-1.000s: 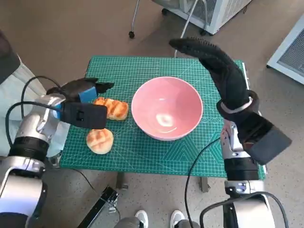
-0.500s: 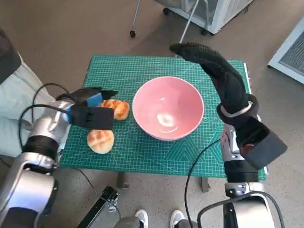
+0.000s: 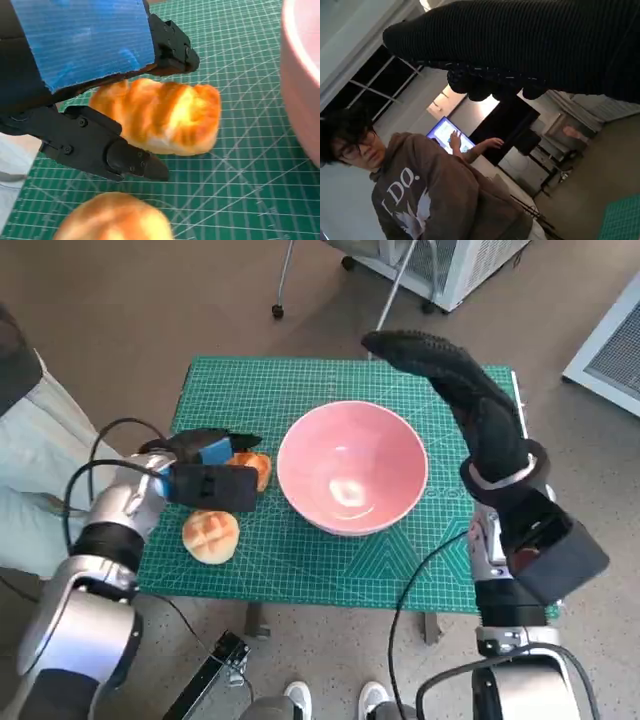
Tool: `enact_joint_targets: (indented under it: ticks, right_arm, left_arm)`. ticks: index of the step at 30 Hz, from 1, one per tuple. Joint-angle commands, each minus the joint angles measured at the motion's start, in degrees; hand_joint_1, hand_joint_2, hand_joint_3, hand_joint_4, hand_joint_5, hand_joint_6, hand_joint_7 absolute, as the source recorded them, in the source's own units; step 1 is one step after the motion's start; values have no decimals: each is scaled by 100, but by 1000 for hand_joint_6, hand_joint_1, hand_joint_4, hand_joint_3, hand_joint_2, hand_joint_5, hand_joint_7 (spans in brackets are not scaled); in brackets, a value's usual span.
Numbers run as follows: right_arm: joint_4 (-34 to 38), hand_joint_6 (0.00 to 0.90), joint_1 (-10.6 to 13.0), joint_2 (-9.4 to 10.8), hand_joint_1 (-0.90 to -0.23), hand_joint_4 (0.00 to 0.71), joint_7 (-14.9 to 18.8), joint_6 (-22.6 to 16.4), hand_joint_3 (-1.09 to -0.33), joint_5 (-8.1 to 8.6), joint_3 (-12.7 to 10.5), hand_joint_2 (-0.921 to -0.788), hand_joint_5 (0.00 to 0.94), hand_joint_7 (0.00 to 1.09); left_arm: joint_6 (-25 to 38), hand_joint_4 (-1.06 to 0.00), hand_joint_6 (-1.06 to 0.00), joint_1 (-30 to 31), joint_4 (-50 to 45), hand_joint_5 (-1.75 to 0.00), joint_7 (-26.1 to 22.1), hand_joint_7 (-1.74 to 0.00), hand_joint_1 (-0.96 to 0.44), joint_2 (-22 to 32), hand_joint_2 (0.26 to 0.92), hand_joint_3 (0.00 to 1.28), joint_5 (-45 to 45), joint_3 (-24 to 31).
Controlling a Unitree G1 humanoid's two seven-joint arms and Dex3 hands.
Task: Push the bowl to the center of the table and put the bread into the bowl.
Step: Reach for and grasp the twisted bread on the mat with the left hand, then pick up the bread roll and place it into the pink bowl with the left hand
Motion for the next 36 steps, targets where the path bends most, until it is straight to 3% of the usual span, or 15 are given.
enact_joint_targets:
  ticks: [1, 4, 5, 6, 7, 8, 10, 11, 15, 24, 36]
  right_arm:
    - [-67, -1, 188, -53, -689, 238, -81, 20, -849, -55, 11, -921, 2, 733]
    - [-98, -1, 205, -64, -702, 238, -108, 17, -847, -68, 13, -921, 3, 731]
    - [-108, -1, 208, -66, -704, 238, -115, 21, -847, -69, 14, -921, 3, 730]
    - [-126, -1, 215, -66, -706, 238, -123, 27, -846, -72, 17, -921, 3, 730]
    - [-140, -1, 220, -68, -708, 238, -131, 32, -846, -74, 21, -921, 3, 730]
    - [-167, -1, 231, -70, -710, 239, -137, 39, -846, -73, 24, -921, 3, 730]
    - [-217, -1, 251, -77, -712, 239, -144, 60, -846, -63, 28, -921, 3, 731]
    - [-238, -1, 258, -81, -714, 239, -145, 71, -845, -58, 28, -921, 3, 733]
    - [-343, -1, 297, -105, -717, 239, -121, 133, -845, -13, 33, -921, 3, 736]
    - [-482, -1, 367, -121, -715, 238, -11, 280, -833, 177, 34, -921, 4, 747]
    - [-506, -1, 385, -150, -724, 242, 85, 345, -824, 297, 51, -921, 6, 751]
  left_arm:
    - [56, -469, -582, -122, 99, -87, 225, -160, -171, -100, 897, 26, 118, -145]
    - [34, -596, -651, -105, 110, -138, 421, -203, -144, -139, 913, 51, 196, -252]
    - [25, -627, -624, -103, 113, -158, 468, -440, -185, -144, 914, 84, 207, -278]
    - [4, -638, -562, -98, 116, -249, 525, -807, -244, -146, 917, 152, 220, -301]
    - [-11, -634, -524, -96, 121, -386, 566, -1041, -281, -147, 918, 194, 230, -317]
    - [-36, -627, -500, -91, 127, -484, 624, -1190, -305, -144, 919, 222, 242, -331]
    - [-75, -575, -479, -85, 144, -879, 712, -1282, -157, -135, 920, 219, 260, -347]
    - [-92, -562, -478, -83, 153, -1022, 745, -1311, -101, -131, 920, 212, 265, -353]
    - [-141, -570, -509, -79, 194, -1195, 790, -1322, -22, -89, 921, 178, 237, -331]
    - [-48, -587, -554, -118, 279, -1208, 689, -1305, -2, 9, 920, 147, 141, -229]
    - [10, -587, -563, -277, 220, -1217, 581, -1287, -1, 333, 920, 142, -88, 47]
